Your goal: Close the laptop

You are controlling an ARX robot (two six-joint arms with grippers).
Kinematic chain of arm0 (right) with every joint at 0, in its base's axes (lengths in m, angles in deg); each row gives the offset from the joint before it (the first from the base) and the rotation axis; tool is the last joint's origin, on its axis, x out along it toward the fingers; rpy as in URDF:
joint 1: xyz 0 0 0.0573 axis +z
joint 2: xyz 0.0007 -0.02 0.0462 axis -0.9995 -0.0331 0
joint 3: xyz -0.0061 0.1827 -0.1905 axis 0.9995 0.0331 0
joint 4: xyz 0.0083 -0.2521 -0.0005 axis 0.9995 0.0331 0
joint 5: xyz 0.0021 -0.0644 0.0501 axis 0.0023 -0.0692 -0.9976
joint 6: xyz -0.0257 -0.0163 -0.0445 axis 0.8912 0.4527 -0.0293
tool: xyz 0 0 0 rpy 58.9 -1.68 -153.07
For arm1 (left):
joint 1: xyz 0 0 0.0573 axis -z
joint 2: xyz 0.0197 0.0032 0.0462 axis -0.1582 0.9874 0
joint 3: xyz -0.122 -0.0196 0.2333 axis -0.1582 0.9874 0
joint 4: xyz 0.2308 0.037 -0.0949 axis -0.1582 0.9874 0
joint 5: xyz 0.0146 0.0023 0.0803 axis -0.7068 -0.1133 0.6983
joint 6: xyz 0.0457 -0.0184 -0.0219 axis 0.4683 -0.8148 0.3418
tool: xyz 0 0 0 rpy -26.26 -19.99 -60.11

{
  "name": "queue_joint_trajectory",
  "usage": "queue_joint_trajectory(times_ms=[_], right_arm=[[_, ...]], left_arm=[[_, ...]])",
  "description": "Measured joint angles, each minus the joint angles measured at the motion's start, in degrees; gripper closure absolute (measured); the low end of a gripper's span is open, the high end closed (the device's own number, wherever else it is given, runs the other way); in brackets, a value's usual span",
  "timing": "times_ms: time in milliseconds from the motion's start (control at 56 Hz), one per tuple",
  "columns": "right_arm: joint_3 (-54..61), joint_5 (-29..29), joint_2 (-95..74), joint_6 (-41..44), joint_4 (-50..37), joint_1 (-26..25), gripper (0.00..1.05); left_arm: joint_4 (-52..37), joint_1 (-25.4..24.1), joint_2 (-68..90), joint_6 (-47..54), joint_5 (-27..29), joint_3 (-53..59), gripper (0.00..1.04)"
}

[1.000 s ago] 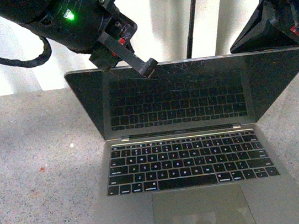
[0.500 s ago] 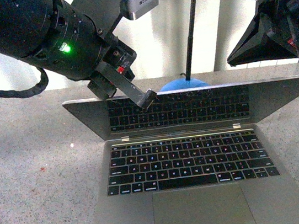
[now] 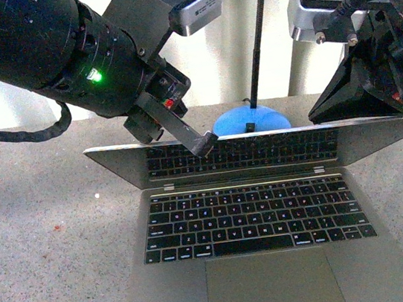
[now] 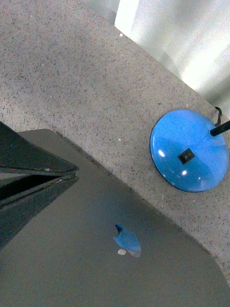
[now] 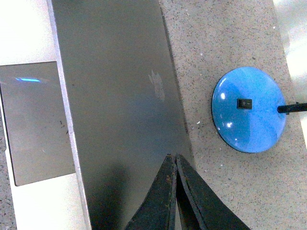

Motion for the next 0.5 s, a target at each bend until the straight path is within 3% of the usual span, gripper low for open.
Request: queue_joint_trajectory(times_ms=[500], right_arm=[[2.4, 0.1, 0.1, 0.0, -1.3, 0.0, 1.02]], left_arm=[[-2.4, 0.3, 0.2, -0.1, -1.0, 4.2, 1.01]])
